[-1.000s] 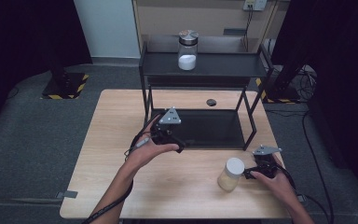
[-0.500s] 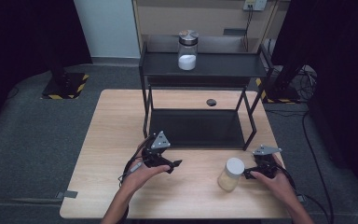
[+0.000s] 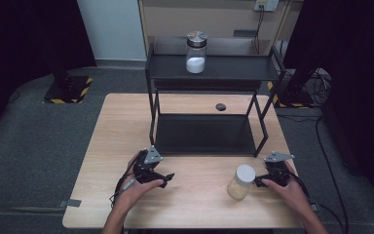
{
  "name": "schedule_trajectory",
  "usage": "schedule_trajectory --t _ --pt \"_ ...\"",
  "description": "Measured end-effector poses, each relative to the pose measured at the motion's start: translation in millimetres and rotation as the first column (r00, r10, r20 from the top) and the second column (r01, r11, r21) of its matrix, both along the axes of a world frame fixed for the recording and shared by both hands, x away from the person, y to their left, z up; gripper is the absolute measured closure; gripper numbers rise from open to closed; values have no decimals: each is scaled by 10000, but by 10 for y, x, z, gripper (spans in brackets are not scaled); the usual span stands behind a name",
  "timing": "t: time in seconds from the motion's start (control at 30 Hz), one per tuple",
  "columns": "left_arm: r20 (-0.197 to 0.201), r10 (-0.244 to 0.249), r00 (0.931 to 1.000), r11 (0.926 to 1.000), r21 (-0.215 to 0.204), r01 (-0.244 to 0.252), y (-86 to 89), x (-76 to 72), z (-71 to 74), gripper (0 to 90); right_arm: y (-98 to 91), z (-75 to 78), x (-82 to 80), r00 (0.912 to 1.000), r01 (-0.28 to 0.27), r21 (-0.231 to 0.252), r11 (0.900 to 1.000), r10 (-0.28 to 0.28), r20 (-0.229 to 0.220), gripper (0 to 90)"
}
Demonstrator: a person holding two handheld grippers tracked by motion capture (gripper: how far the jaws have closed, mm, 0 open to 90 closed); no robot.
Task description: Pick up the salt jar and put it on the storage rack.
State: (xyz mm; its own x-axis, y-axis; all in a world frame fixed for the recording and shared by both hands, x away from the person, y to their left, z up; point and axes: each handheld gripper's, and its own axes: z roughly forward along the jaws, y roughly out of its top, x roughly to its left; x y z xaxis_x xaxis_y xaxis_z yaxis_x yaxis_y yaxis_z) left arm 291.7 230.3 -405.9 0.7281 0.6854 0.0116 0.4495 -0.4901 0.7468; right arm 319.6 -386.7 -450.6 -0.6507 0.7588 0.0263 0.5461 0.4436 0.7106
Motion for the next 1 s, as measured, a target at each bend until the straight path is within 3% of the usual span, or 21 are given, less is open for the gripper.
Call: schedule_trajectory --t 0.1,0.3,0.4,0.47,0.67,0.73,1.0 --pt "107 613 9981 9979 208 -615 83 -39 0 23 0 -2 -2 10000 3 6 10000 -3 9 22" --pt "79 1165 9932 9916 551 -1168 218 -62 -22 23 0 -2 -3 10000 3 2 10000 -3 16 22" --pt "97 1547 9879 9853 717 -1550 277 -70 -51 24 0 -2 -4 10000 7 3 10000 -7 16 22" --pt "176 1794 9836 9781 1043 -1802 274 -80 -58 24 0 -1 -5 10000 7 2 10000 -7 15 22" --pt "32 2206 9754 9697 1074 -2196 352 -57 -120 23 -1 -1 -7 10000 6 3 10000 -6 17 23" --pt "-9 2453 9695 9644 1022 -2439 361 -53 -136 23 -1 -1 -8 10000 12 7 10000 -12 12 23" --pt "-301 2479 9683 9619 1263 -2424 373 5 -167 23 -1 -2 -9 10000 16 7 10000 -16 14 23"
